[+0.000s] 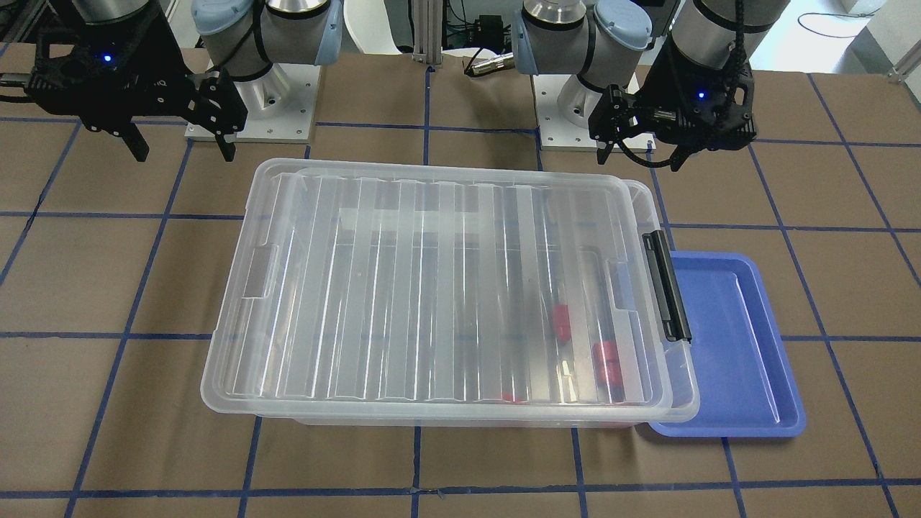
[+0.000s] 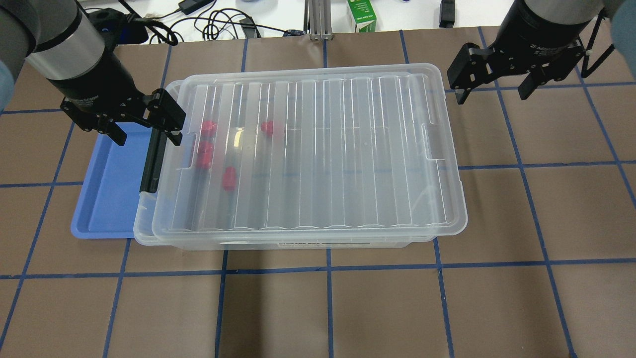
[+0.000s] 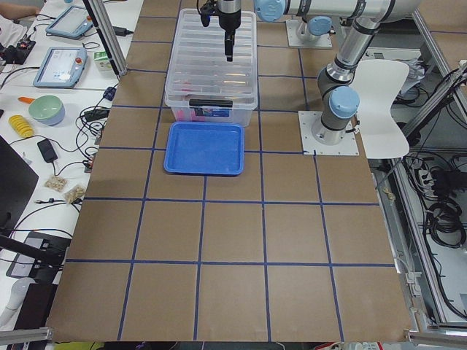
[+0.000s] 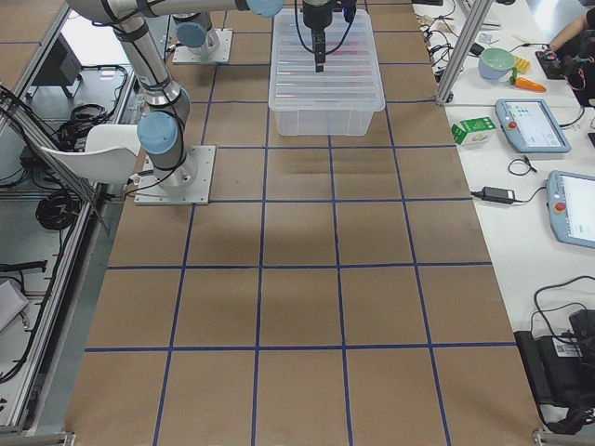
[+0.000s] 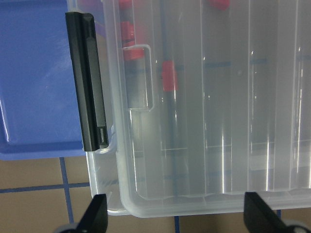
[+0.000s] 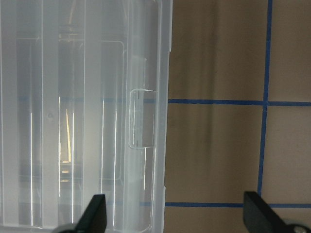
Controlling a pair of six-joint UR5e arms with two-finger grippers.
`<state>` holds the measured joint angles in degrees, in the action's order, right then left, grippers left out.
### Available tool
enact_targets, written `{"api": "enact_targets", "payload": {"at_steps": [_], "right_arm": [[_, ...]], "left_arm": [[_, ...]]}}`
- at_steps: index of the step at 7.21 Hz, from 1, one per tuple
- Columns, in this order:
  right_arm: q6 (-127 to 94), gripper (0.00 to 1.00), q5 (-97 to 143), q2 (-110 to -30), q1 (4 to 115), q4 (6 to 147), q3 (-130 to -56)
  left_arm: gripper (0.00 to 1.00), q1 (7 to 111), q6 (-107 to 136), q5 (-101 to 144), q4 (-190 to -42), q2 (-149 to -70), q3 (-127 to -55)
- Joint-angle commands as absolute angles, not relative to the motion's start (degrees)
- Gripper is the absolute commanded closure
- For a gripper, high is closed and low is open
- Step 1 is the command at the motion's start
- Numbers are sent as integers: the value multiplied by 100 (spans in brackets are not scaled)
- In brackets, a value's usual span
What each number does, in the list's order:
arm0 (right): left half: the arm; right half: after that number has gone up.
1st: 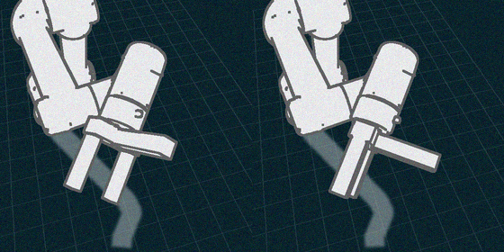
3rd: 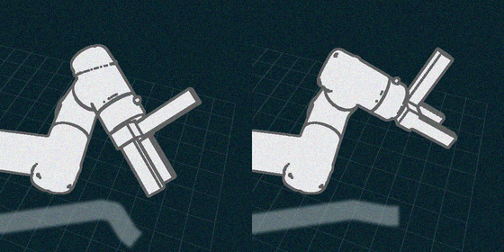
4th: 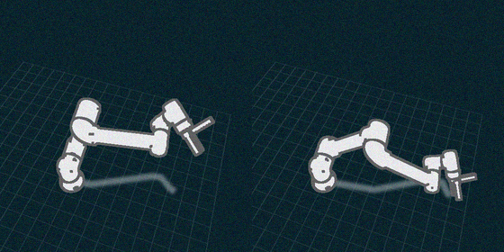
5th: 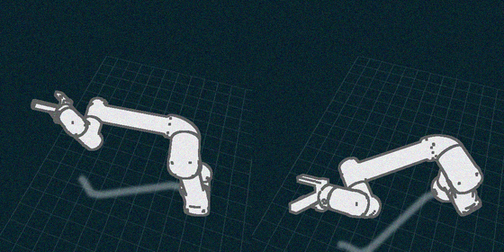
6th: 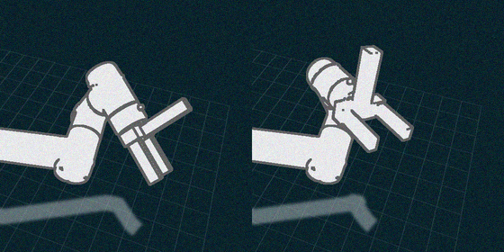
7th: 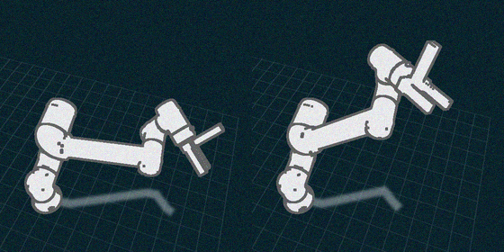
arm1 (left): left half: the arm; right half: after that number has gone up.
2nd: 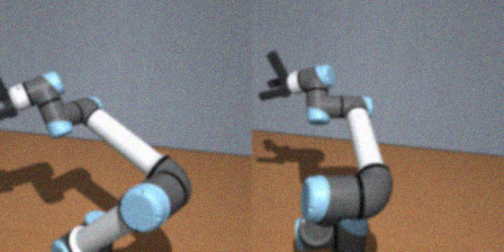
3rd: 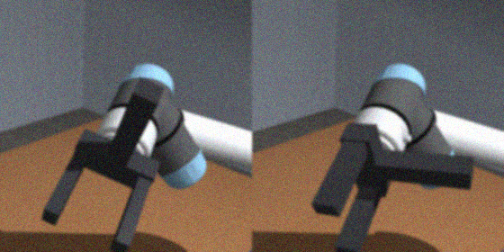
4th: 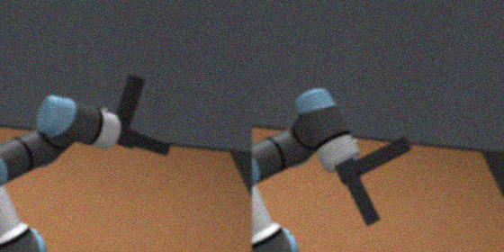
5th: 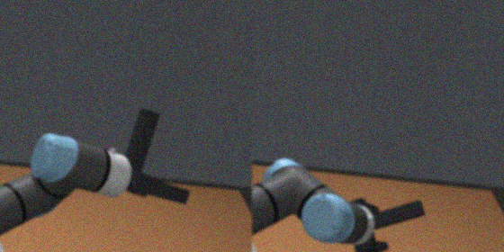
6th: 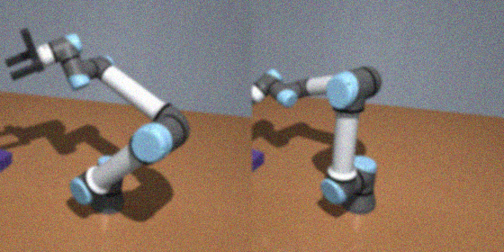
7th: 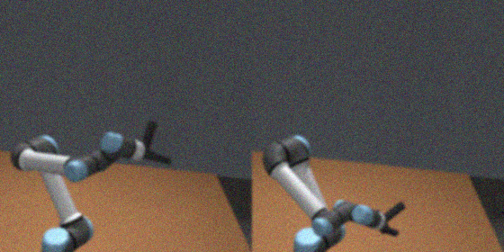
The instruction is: Place red block in blue tray from box
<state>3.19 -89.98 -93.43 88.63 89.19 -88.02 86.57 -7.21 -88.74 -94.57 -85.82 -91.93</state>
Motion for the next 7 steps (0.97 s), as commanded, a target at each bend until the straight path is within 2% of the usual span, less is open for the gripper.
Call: {"api": "enact_targets", "payload": {"at_steps": [1, 6, 7], "right_arm": [[316, 0, -9009, -9343, 8868, 8903, -8824], [439, 0, -8991, -9317, 8868, 8964, -8955], [457, 0, -8991, -9142, 8859, 9304, -9330]], "left_arm": [[0, 8657, -721, -8886, -9448, -8604, -9202], [0, 8648, -712, -8877, -9448, -8596, -9193], [0, 8648, -712, -8894, -9448, -8578, -9202]]}}
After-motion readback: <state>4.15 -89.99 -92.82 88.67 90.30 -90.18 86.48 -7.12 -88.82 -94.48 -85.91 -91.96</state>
